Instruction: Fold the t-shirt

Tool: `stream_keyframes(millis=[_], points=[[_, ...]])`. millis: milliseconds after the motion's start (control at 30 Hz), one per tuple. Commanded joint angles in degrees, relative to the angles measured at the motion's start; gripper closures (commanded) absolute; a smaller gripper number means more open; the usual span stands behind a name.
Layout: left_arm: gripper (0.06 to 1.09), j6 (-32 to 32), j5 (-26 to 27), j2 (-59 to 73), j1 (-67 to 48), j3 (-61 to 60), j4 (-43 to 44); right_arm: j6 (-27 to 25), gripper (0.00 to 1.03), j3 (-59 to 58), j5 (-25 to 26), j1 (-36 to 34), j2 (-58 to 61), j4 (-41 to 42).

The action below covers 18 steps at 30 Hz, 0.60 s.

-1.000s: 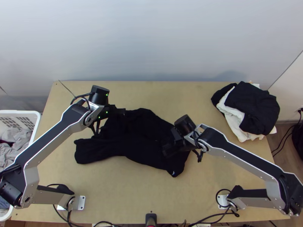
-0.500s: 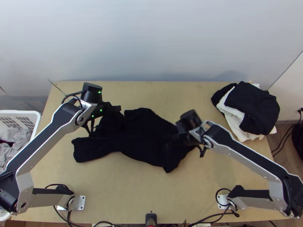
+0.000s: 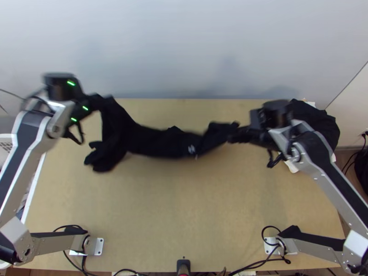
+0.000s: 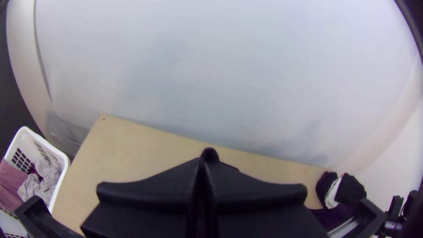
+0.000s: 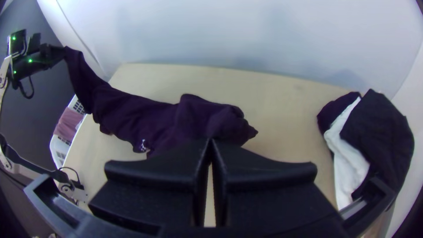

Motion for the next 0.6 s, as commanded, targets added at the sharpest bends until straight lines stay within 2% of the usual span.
stream_keyframes(millis=[0, 167, 233, 400, 500, 567], points=[[1.04, 0.59, 0.01, 0.19, 6.76, 14.8, -3.66, -1.89, 1.0, 12.66, 8.34, -3.07, -2.3, -3.59], [1.05, 0.59, -2.54, -0.16, 8.52, 22.45, -3.75, -5.93, 1.0, 19.16, 18.53, -1.58, -4.23, -3.41], [1.05, 0.59, -3.51, -0.16, 9.49, 26.32, -3.75, -9.62, 1.0, 19.95, 24.33, 0.62, -5.9, -1.57], [1.05, 3.58, -3.68, -1.48, 10.54, 32.91, -1.55, -19.47, 1.0, 20.21, 34.79, 3.43, -10.38, 4.67], [1.05, 5.78, -3.68, -4.11, 7.56, 32.47, -1.28, -25.71, 1.0, 20.21, 38.84, 4.13, -12.58, 9.86], [1.05, 5.95, -3.59, -5.61, 4.22, 31.94, -4.62, -28.52, 1.0, 20.21, 40.51, 4.22, -13.9, 11.97]])
